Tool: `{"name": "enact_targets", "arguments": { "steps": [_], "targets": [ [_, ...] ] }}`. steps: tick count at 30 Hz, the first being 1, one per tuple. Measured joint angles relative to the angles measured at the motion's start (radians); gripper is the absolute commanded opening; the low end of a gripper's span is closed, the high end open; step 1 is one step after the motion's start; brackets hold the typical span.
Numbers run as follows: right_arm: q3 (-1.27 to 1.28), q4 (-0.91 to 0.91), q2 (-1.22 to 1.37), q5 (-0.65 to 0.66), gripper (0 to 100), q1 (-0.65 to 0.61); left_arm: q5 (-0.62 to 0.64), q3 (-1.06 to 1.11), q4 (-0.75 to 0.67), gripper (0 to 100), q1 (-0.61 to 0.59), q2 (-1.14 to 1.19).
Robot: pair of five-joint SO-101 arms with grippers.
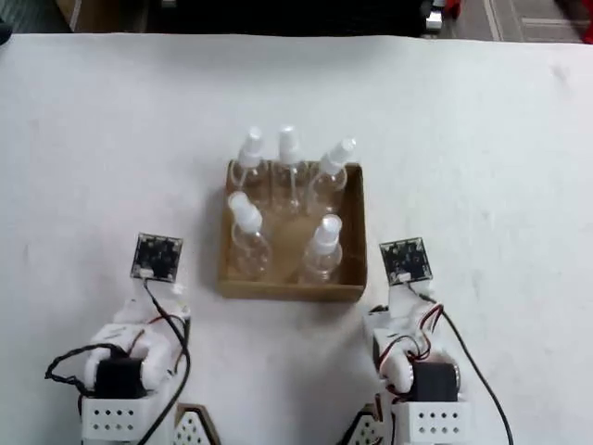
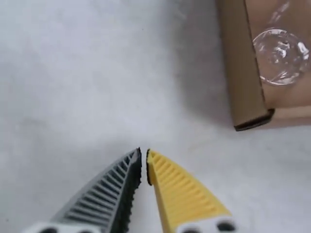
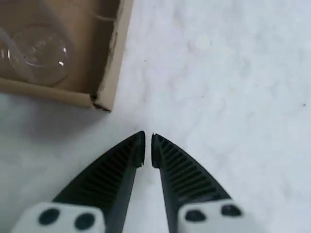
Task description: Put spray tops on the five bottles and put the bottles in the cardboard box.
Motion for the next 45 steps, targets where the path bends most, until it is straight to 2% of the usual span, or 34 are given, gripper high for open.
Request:
{"name": "enact_targets", "arguments": {
  "steps": [11,16,45],
  "targets": [
    [0.000,0.000,0.000,0.000,1.5,0.000,0.000,0.000,0.000,2,0.000,0.000],
    [0.000,0.000,0.000,0.000,1.5,0.052,0.000,0.000,0.000,2,0.000,0.000],
    [0.000,0.000,0.000,0.000,1.6,0.060,0.000,0.000,0.000,2,0.000,0.000]
  ]
}}
